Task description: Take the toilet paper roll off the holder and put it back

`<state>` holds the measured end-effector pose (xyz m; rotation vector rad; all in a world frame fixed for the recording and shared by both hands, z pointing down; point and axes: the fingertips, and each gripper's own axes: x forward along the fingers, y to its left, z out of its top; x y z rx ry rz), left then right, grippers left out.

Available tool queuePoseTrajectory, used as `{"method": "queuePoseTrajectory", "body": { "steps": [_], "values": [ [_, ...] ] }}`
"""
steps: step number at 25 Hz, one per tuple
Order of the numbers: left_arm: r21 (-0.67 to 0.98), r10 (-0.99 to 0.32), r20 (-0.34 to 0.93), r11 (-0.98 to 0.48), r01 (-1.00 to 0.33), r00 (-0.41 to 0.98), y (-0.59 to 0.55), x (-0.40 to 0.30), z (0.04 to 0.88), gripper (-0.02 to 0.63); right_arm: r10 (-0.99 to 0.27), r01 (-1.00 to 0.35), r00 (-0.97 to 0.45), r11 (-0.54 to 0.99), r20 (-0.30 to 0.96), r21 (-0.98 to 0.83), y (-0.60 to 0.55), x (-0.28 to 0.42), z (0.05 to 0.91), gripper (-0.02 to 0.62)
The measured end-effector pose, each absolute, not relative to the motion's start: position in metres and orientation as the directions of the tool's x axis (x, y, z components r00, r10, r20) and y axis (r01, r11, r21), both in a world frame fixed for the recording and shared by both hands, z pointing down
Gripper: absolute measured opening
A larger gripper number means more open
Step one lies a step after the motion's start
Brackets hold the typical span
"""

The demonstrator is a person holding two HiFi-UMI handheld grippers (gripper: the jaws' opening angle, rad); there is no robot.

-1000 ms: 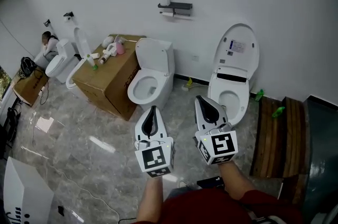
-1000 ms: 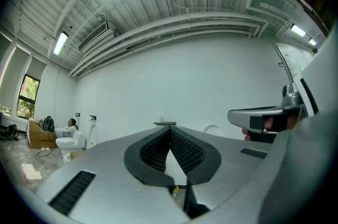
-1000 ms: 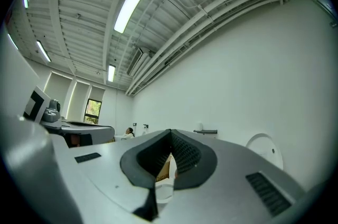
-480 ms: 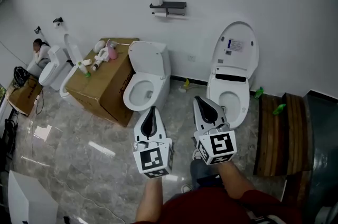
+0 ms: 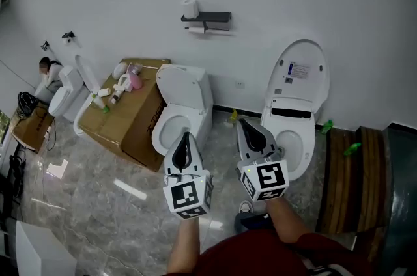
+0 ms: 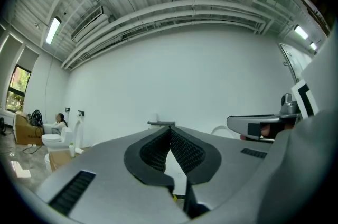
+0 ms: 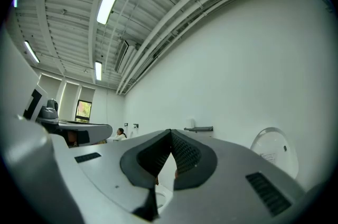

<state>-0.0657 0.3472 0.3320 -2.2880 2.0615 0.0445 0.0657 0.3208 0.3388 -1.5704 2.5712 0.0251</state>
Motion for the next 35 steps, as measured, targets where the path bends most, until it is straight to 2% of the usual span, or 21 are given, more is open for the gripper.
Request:
{"method": "queuePoseTrajectory", "body": {
  "steps": [16, 26, 35],
  "values": [
    [-0.023, -0.994, -0.088, -0.060, -0.998, 0.062, 0.154, -0.028, 0.325, 0.015, -0.877, -0.877, -0.468, 0.476, -0.108, -0.062, 0.124, 0.112, 0.340, 0.008],
    [0.000, -0.994, -0.087, -0.064, -0.998, 0.064, 0.083, -0.050, 0.335, 0.015, -0.873, -0.874, -0.479, 0.484, -0.092, -0.046, 0.058, 0.084, 0.353, 0.008],
    [0.006, -0.987, -0.112, -0.117, -0.993, 0.116, -0.016, -0.101, 0.332, 0.015, -0.887, -0.890, -0.453, 0.456, -0.088, -0.008, -0.034, 0.027, 0.347, 0.008]
  ]
}}
